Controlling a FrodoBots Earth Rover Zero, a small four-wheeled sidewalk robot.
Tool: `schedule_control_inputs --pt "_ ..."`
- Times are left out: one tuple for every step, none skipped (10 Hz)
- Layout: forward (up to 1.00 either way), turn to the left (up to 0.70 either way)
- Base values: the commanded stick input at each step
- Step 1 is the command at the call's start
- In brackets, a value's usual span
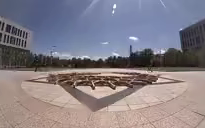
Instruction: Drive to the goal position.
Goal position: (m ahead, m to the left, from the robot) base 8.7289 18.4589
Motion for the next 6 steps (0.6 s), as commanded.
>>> schedule_control_inputs --pt "0.07 0.00" --pt "0.07 0.00" --pt "0.06 0.00" --pt "0.07 0.00" --pt "0.06 0.00" --pt "0.07 0.00"
